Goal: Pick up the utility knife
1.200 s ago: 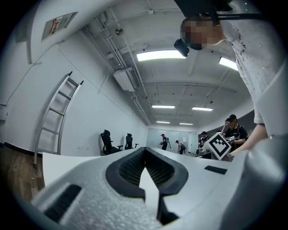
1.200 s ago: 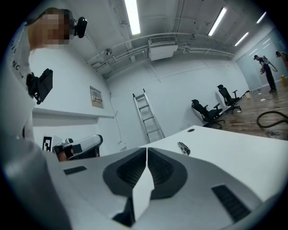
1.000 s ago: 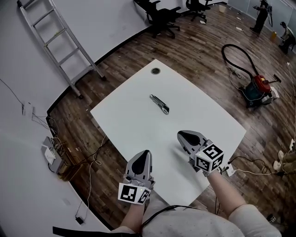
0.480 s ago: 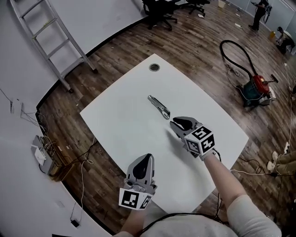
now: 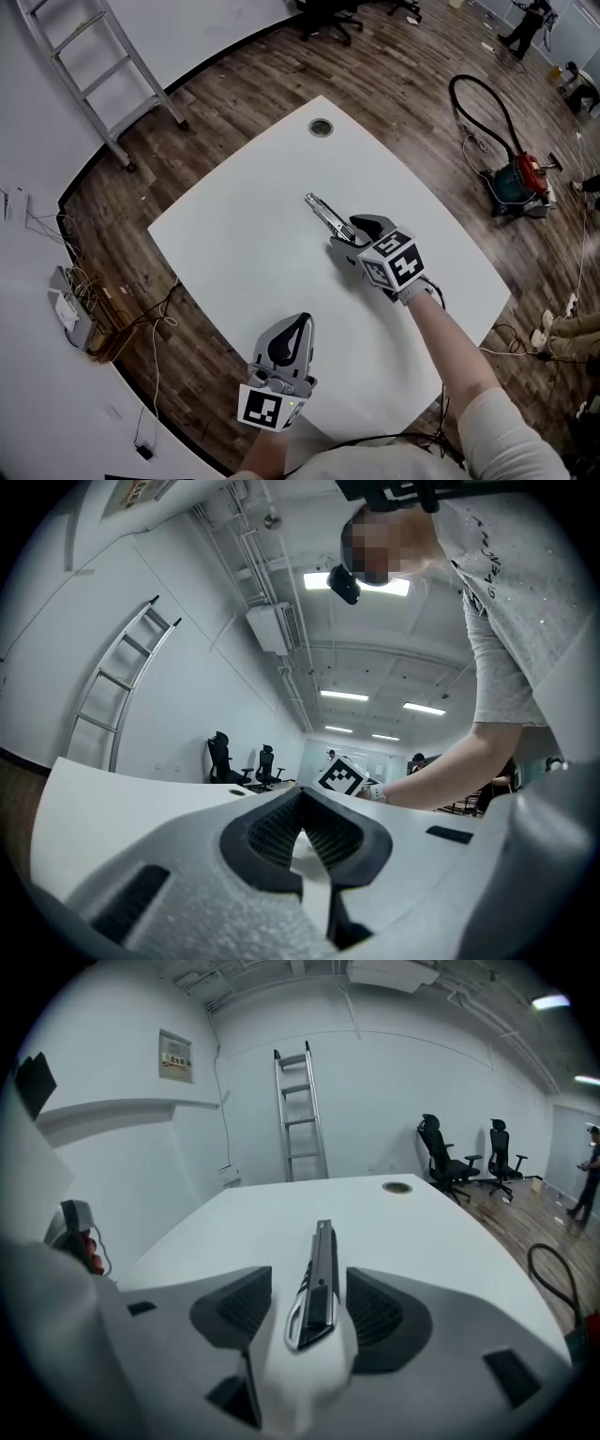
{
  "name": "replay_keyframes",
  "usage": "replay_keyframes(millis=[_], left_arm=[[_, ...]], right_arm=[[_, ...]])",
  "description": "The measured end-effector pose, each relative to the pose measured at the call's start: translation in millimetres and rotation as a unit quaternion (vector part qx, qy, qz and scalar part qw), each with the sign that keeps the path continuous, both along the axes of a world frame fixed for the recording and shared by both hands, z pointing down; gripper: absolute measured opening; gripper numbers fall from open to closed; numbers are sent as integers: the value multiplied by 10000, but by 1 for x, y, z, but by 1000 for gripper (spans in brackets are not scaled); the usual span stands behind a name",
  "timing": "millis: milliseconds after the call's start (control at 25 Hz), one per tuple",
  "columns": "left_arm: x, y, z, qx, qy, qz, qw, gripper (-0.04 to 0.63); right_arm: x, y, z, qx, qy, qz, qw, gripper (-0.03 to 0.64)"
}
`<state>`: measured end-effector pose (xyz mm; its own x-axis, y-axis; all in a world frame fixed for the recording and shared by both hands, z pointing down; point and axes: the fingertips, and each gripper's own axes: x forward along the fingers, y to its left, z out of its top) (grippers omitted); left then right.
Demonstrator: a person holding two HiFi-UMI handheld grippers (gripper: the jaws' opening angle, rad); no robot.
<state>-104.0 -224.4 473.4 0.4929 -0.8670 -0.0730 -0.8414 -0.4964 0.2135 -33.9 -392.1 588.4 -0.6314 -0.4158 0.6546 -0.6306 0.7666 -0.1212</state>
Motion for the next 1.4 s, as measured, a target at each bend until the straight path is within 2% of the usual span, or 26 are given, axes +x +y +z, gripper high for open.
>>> replay_keyframes(millis=[160, 360, 440, 600, 680, 920, 1080, 1400], left_arm=[[3, -19, 3, -130, 253, 107, 9995, 8], [5, -39, 5, 75, 259, 128, 9996, 8], [8, -44, 7, -88, 351, 166, 9992, 8], [4, -50, 11, -113, 366, 111, 9992, 8], [0, -52, 12, 6, 320, 62, 9995, 8], [-2, -49, 20, -177, 478, 12, 9987, 8], [-1, -47, 20, -23, 285, 4, 9996, 8], [-13, -39, 14, -66, 356, -95, 9993, 8]], right_arm=[[-15, -17, 16, -228, 228, -91, 9994, 233], [-19, -30, 28, -504, 574, -185, 9969, 232], [-18, -29, 29, -604, 773, -315, 9947, 232], [-25, -24, 27, -630, 1351, -612, 9869, 229], [-28, -23, 27, -632, 1500, -731, 9840, 211], [-36, -18, 26, -441, 1890, -1276, 9727, 148], [-36, -17, 26, -551, 1714, -1270, 9754, 140], [-25, 0, 23, -597, 1588, -1235, 9777, 133]])
